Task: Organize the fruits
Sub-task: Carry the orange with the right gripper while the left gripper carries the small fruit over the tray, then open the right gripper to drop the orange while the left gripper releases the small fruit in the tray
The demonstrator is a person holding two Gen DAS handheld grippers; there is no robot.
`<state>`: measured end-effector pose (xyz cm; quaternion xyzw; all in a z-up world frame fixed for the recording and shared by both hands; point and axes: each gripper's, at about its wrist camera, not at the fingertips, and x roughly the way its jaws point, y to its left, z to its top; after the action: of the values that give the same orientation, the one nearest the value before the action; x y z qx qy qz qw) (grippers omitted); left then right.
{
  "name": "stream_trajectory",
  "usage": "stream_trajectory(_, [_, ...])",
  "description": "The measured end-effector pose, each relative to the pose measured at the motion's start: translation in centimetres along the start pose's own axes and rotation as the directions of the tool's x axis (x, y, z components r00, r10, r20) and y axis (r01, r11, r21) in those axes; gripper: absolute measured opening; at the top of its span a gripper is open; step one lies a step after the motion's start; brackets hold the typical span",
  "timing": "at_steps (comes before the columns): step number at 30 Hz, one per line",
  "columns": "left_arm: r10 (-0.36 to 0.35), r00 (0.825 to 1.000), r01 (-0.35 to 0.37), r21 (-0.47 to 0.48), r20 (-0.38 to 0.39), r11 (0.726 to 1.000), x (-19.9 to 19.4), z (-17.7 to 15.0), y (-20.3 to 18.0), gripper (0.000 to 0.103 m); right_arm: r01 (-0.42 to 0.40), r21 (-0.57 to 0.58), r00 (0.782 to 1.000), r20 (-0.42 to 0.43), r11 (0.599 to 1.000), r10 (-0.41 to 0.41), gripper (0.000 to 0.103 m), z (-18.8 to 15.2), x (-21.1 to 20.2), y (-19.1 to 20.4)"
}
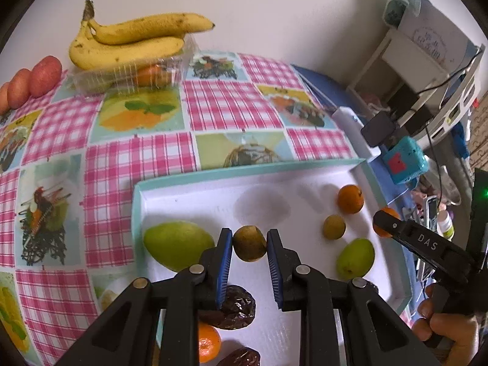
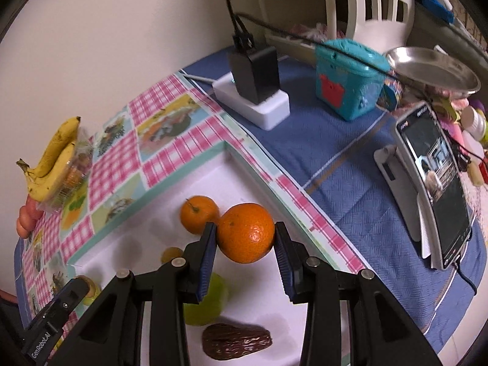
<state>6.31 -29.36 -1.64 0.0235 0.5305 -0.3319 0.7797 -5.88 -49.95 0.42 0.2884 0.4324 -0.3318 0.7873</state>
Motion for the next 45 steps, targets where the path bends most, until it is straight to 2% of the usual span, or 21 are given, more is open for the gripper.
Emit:
stream_trajectory(4, [0.023, 0.999, -0.023, -0.006, -0.031, 1.000, 1.0, -0.3, 0.0, 0.025, 0.004, 0.003, 1.000, -0.029, 1.000, -0.004, 0.039, -0.3, 1.1, -0.4])
stream_trajectory(8, [0.013, 0.999, -0.014, -0.011, -0.034, 1.000, 1.3, -0.3, 0.0, 0.025, 0.006, 0.011, 0.998, -0.056, 1.000, -0.006, 0.039, -0.7, 2.1, -0.6])
stream_trajectory(21, [0.018, 0.998, -0.019, -0.017, -0.060, 1.000, 0.8, -0.2, 0.3, 0.026, 0.017, -0.006, 0.998, -0.059, 1.000, -0.017, 0.039, -0.7, 2.2, -0.1])
stream_trajectory(24, [0.021, 0.998, -0.022, -0.016, -0.062, 1.000, 0.1, -0.2, 0.4, 0.026, 0.019, -0.023, 0.998, -0.057, 1.000, -0.021, 0.040, -0.6, 2.0, 0.3])
stream_trajectory(28, [0.014, 0.999, -0.014, -0.014, -0.048, 1.000, -1.4, -0.1, 0.5, 0.027, 0.017, -0.042, 0.999, -0.028, 0.999, -0.018, 0.049, -0.5, 0.6, 0.9])
stream_trajectory(34, [0.025, 0.999, -0.026, -0.039, -0.023, 0.999, -4.0, -0.1, 1.8, 0.027, 0.030, -0.104, 1.000, 0.004, 0.994, -0.030, 0.049, -0.9, -1.4, 2.3])
stream_trajectory(38, [0.064, 0.998, -0.065, -0.096, -0.006, 0.993, -5.6, -0.9, 3.9, 0.028, 0.031, -0.150, 0.999, 0.013, 0.988, -0.030, 0.049, -2.0, -2.4, 3.5])
stream_trajectory(41, [0.114, 0.994, -0.113, -0.122, -0.002, 0.986, -6.2, -1.8, 5.5, 0.040, 0.029, -0.180, 1.000, 0.004, 0.983, -0.029, 0.049, -3.2, -2.7, 4.4])
stream_trajectory(43, [0.171, 0.985, -0.169, -0.139, 0.001, 0.976, -6.6, -2.6, 6.6, 0.081, 0.024, -0.202, 1.000, -0.003, 0.979, -0.026, 0.049, -4.1, -2.8, 5.0])
stream_trajectory(45, [0.223, 0.975, -0.219, -0.147, 0.010, 0.965, -7.0, -3.2, 7.6, 0.084, 0.022, -0.226, 1.000, -0.006, 0.974, -0.024, 0.050, -4.8, -3.0, 5.7])
